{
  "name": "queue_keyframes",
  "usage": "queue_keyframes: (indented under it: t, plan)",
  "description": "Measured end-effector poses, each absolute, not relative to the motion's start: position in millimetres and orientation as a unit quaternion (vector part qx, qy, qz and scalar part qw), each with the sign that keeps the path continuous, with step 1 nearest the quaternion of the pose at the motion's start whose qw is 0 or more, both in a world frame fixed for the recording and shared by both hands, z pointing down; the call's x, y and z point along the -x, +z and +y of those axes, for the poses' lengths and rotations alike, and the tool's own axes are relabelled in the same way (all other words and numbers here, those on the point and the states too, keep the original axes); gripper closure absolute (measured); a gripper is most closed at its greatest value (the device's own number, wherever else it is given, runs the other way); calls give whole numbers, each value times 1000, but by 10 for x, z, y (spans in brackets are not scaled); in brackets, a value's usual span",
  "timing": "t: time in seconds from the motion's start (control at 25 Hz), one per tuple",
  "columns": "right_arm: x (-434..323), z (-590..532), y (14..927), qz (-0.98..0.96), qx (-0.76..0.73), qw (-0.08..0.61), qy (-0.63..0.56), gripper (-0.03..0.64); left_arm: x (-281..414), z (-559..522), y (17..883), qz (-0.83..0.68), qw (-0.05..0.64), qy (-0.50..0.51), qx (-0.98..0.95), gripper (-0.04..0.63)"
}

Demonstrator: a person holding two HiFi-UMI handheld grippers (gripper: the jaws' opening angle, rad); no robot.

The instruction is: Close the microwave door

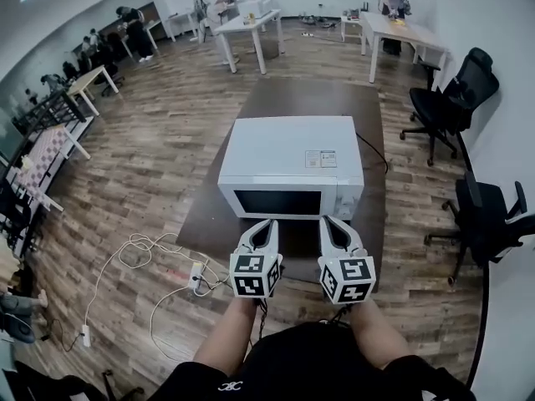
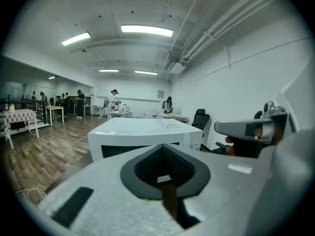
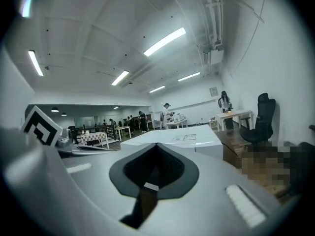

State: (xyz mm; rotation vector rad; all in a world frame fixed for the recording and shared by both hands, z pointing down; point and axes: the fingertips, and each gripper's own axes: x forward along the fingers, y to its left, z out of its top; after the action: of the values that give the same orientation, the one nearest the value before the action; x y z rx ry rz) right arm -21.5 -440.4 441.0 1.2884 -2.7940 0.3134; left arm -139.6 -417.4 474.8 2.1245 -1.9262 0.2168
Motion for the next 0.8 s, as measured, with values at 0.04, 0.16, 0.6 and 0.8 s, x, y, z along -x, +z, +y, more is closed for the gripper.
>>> queue_keyframes:
  t: [0.04, 0.16, 0.6, 0.8]
  plan:
    - [256, -4379, 4389, -902, -421, 22, 94, 611, 1449, -4121, 4755, -665, 136, 72, -731, 586]
    - [379, -4309, 4352, -899, -428, 15, 85, 611, 1583, -3994, 4797, -668, 148, 65, -726, 586]
    - [743, -4094, 4419, -897, -434, 56, 56, 611, 1940, -3762, 4803, -669, 152, 63, -725, 586]
    - [819, -4047, 4429, -897, -435, 58, 60, 611, 2001, -3728, 4795, -666, 148, 64, -728, 586]
